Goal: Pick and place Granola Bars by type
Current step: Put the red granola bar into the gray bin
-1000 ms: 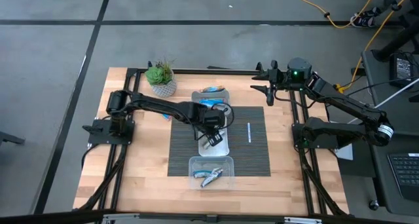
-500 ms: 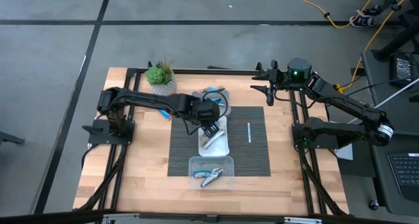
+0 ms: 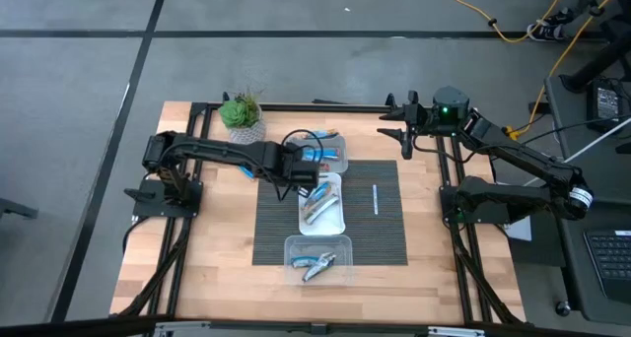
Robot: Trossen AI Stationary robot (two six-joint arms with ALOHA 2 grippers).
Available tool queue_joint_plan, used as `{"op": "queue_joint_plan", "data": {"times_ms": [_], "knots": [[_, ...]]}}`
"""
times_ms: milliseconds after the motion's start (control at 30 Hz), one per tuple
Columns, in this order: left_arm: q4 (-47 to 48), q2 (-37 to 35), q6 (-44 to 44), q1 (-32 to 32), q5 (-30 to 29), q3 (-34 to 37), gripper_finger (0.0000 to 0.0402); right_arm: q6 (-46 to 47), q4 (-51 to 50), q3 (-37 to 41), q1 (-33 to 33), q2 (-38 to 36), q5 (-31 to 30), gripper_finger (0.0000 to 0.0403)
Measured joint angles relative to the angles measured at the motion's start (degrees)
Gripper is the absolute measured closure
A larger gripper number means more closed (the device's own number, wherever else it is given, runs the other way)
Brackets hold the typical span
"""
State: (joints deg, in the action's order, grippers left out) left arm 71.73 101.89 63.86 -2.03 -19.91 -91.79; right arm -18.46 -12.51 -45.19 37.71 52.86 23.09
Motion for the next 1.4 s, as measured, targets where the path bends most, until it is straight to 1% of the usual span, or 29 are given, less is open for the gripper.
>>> {"op": "queue_joint_plan", "data": {"times_ms": [167, 333, 467, 700, 900, 1033, 1167, 1267, 1400], "knots": [[9.0, 0.0, 8.8, -1.4, -3.6, 0.2, 0.0249, 0.0, 0.0, 0.0, 0.0, 0.0, 0.0, 0.0234], [11.5, 0.0, 14.1, -2.1, -3.2, 4.1, 0.0249, 0.0, 0.0, 0.0, 0.0, 0.0, 0.0, 0.0234], [10.1, 0.1, 16.8, -2.2, -0.6, 8.7, 0.0249, 0.0, 0.0, 0.0, 0.0, 0.0, 0.0, 0.0234], [9.7, 0.1, 23.1, -2.0, 1.0, 17.6, 0.0249, 0.0, 0.0, 0.0, 0.0, 0.0, 0.0, 0.0234], [2.3, -0.5, 27.3, -1.1, 1.0, 24.5, 0.0245, 0.0, 0.0, 0.0, 0.0, 0.0, 0.0, 0.0234], [-5.3, -4.0, 31.9, 0.5, -0.2, 30.3, 0.0230, 0.3, 0.0, 0.0, 0.0, 0.0, 0.0, 0.0234], [-6.6, -9.8, 37.2, 2.5, -1.6, 36.7, 0.0209, 0.3, 0.0, 0.0, 0.0, 0.0, 0.0, 0.0234], [-7.4, -14.8, 38.5, 4.4, -2.6, 41.0, 0.0199, 0.2, 0.0, 0.0, 0.0, 0.0, 0.0, 0.0234], [-11.0, -20.7, 37.6, 7.4, -4.3, 44.9, 0.0194, 0.2, 0.1, 0.0, 0.0, 0.0, -0.6, 0.0234]]}}
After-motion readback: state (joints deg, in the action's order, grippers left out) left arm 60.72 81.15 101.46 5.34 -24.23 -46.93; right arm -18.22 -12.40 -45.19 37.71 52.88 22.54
